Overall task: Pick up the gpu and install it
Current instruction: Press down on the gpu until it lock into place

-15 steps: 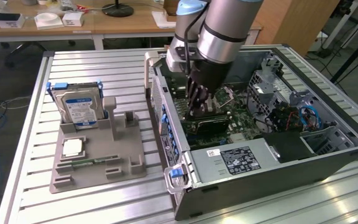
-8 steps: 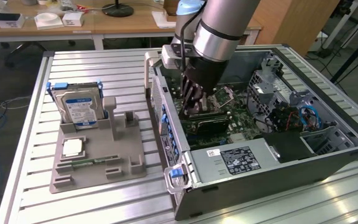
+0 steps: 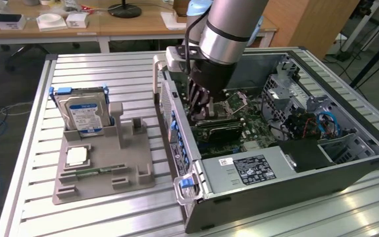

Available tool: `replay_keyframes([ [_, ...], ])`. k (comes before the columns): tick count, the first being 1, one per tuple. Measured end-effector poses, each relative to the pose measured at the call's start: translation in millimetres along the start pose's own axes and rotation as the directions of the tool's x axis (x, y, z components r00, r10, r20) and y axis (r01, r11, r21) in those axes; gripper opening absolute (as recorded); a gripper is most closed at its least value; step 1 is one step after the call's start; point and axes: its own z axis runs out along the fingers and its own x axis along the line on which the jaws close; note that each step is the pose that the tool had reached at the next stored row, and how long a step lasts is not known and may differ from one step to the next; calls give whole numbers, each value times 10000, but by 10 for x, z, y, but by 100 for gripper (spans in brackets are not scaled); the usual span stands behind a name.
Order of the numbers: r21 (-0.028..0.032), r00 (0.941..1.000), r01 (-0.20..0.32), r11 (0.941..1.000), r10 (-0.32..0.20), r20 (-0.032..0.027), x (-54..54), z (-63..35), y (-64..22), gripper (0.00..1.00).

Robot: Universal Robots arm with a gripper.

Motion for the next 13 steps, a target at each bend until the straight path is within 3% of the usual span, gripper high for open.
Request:
replay_keyframes([
  [6, -1, 10000, -5, 10000, 5, -16, 0, 2, 12, 11],
  [10, -3, 10000, -12, 10000, 12, -19, 0, -98, 34, 11],
  [13, 0, 10000, -13, 10000, 13, -50, 2, -90, 72, 11],
])
